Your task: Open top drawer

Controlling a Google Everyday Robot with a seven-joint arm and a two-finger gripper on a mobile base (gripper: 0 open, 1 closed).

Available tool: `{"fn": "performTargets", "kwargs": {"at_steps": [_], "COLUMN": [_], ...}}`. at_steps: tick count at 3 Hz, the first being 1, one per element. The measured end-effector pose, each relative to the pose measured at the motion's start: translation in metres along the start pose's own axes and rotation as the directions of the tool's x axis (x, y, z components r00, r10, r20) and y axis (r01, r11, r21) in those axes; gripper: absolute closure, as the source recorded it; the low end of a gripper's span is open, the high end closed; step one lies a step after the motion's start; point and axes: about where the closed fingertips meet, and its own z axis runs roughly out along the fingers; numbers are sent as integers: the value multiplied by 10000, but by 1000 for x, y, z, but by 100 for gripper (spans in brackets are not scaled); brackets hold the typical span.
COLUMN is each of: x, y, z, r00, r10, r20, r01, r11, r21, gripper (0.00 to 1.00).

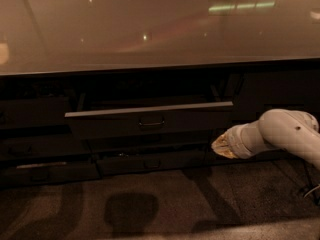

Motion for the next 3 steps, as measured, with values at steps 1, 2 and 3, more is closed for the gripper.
{"fn": "performTargets", "kwargs": {"at_steps": [1,2,3], "x": [-1,-2,-3], "y": [-1,-5,-18], "z": [1,3,0], "r00": [10000,9998,9956], "r10": [-17,-52,42], "r20": [17,181,937], "r01": [17,53,-56], "r11": [10000,10000,9999], "r21": [-5,-79,147], "gripper": [57,34,11]}}
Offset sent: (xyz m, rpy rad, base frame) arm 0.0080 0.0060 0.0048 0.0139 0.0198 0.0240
